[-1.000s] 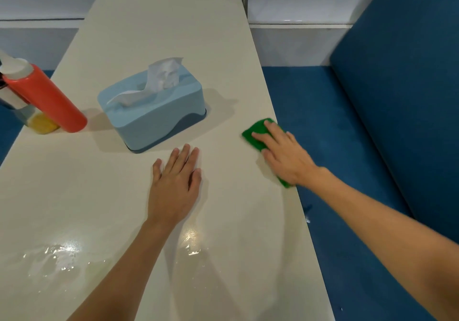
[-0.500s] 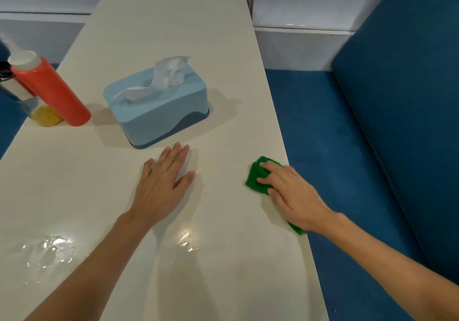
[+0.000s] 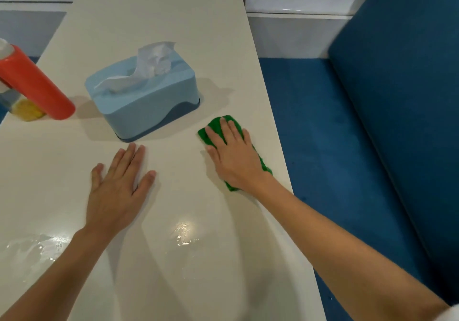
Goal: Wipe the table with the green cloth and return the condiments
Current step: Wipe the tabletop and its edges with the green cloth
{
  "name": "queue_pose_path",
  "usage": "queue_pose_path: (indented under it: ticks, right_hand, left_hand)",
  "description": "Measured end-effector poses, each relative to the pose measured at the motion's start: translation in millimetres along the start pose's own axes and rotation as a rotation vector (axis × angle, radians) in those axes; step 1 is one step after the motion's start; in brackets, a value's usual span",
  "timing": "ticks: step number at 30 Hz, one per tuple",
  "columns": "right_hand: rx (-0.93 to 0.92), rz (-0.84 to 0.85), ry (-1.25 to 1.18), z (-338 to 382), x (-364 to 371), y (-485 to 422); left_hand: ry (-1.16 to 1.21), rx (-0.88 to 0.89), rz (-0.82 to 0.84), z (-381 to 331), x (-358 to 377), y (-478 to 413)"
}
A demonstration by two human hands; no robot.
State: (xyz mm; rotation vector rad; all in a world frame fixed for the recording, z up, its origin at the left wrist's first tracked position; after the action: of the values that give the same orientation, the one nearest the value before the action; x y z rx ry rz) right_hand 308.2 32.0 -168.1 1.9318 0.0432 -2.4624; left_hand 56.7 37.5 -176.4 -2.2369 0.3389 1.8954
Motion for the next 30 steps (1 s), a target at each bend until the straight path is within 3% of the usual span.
queue_pose_path:
  ticks: [3, 5, 11, 16, 18, 21, 23, 25, 27, 30]
  right_hand:
    - [-0.299, 0.115, -0.019, 15, -1, 62]
    - [-0.347, 0.164, -0.015, -3, -6, 90]
    - [0.027, 0.042, -0.016, -61, -26, 30]
    - [0.276, -0.037, 0.012, -24, -5, -36]
    - [0.185, -0.041, 0.003, 15, 6, -33]
    - [-0.102, 0.008, -0.064, 58, 12, 6]
    - [-0.316, 0.082, -0.069, 51, 7, 37]
    - [-0.416, 0.145, -0.057, 16, -3, 54]
    - [-0.35, 0.128, -0.028, -26, -14, 51]
    - [-0.099, 0.062, -0.011, -71, -26, 18]
  left_hand:
    - [0.008, 0.001, 0.002, 0, 0, 0]
    - [0.011, 0.001, 0.003, 0, -1, 0]
    - [-0.007, 0.003, -0.008, -4, -1, 0]
    - [-0.002, 0.004, -0.016, -5, -3, 1]
    - [0.002, 0.006, -0.016, -5, -3, 1]
    - [0.002, 0.008, -0.013, -3, -3, 1]
    - [-0.004, 0.018, -0.007, 0, -2, 1]
    - [0.0, 0.021, -0.01, 0, -2, 1]
    - [0.007, 0.018, -0.016, -2, -2, 1]
    - [-0.009, 0.023, -0.018, -3, -2, 1]
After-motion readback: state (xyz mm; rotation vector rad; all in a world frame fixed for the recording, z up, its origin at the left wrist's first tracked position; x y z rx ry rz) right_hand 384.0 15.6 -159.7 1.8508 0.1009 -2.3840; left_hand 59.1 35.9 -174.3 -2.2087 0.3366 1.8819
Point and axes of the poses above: each hand's wrist, its own y-axis away from the middle knuckle, its own x-axis out of the palm, z = x × y, the point moved 3 cm from there along -y, towards the middle knuckle, and after that the axes turned 1 degree about -y, right-handed, at the moved point
